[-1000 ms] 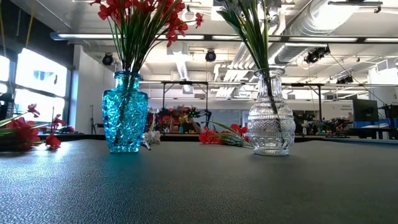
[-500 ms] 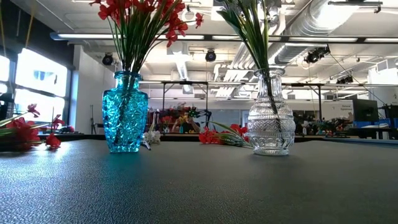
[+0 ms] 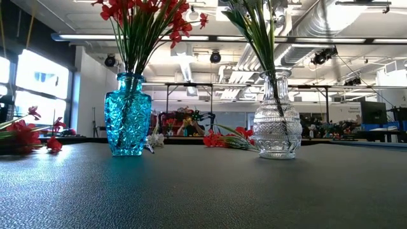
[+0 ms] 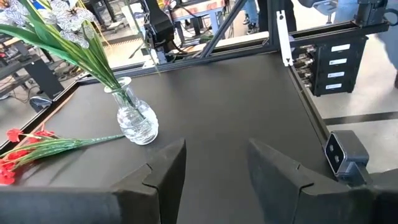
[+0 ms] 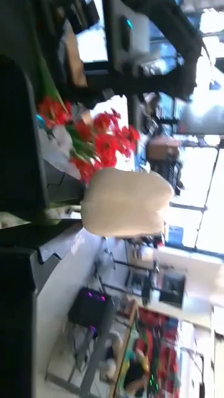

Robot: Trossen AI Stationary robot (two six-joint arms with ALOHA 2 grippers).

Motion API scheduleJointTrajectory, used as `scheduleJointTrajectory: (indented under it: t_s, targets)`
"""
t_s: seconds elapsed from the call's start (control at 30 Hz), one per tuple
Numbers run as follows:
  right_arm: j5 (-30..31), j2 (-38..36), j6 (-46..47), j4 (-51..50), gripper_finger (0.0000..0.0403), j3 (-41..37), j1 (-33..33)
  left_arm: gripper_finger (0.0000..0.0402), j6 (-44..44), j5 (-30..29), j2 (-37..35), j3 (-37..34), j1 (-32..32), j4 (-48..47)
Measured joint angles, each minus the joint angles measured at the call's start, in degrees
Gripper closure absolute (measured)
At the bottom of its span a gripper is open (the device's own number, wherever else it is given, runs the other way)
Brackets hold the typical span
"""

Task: Sort flowers into vase by color
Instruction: Put the white flower into the transparent vase

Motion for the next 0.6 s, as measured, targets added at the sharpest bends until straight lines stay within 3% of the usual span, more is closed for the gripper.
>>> scheduleJointTrajectory:
  t_s: [0.17, 0.6]
  targets:
    - [0.29, -0.19, 7.99, -6.10, 0.0403, -0.02, -0.17, 0.0245, 0.00, -0.01, 0.02, 0.00, 0.02, -0.07]
    - [0.31, -0.20, 2.81, -6.14, 0.0403, 4.30, -5.36, 0.0245, -0.09, -0.02, 0.04, 0.00, 0.02, -0.02]
